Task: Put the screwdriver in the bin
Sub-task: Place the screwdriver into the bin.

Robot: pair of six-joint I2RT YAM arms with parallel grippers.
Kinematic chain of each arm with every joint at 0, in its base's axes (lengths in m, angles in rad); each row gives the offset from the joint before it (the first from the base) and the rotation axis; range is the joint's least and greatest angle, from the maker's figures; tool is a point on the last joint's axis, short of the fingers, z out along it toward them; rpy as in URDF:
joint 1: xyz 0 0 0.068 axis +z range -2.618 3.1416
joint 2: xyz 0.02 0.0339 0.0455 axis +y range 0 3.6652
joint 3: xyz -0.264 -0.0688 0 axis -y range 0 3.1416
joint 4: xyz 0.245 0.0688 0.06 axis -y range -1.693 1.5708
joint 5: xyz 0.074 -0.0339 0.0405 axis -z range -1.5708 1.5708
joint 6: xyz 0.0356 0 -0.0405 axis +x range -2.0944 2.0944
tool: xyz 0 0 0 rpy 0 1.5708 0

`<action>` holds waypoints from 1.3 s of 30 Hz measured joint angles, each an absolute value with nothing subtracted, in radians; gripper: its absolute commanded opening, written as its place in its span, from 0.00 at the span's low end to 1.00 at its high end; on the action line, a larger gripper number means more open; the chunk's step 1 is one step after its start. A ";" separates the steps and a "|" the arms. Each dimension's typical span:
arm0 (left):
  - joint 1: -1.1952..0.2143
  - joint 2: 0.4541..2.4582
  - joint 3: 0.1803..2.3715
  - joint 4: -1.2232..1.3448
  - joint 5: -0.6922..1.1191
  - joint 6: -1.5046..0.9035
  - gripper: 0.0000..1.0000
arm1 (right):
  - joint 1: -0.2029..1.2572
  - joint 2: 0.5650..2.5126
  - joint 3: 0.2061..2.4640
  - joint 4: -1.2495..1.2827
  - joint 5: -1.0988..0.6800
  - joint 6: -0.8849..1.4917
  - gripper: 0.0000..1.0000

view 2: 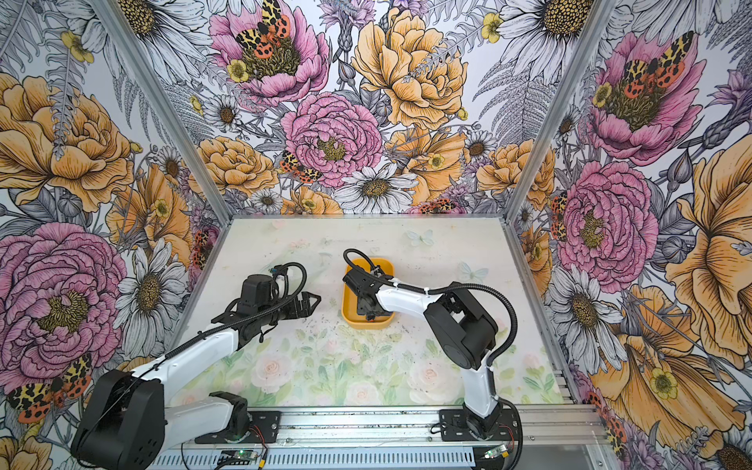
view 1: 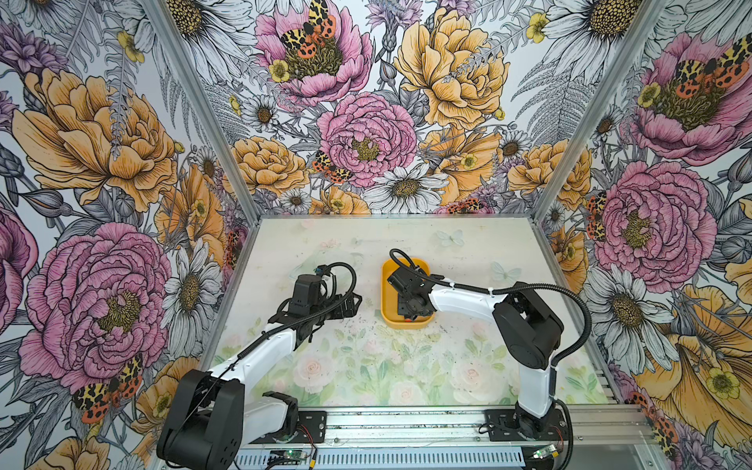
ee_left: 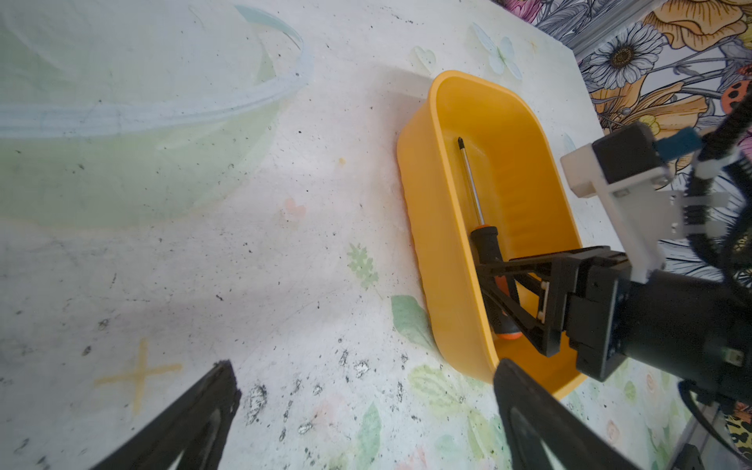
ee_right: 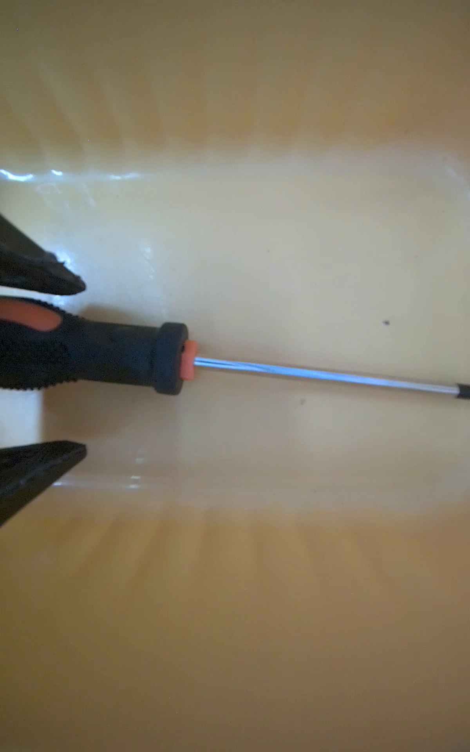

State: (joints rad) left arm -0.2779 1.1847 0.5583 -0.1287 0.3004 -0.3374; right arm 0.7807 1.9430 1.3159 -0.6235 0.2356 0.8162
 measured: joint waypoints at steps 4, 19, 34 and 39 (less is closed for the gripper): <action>-0.278 1.172 0.566 -0.149 0.300 -0.329 0.99 | 0.781 1.917 1.325 -0.649 0.241 0.755 0.66; -0.279 1.167 0.661 -0.223 0.260 -0.250 0.99 | 0.678 1.496 1.273 -0.662 0.163 0.379 0.66; -0.270 0.960 0.629 -0.036 0.009 -0.072 0.99 | 0.211 1.231 0.867 -0.337 0.073 0.102 0.66; -0.205 0.940 0.535 0.104 -0.010 -0.019 0.99 | 0.134 1.198 0.698 -0.107 0.075 0.077 0.66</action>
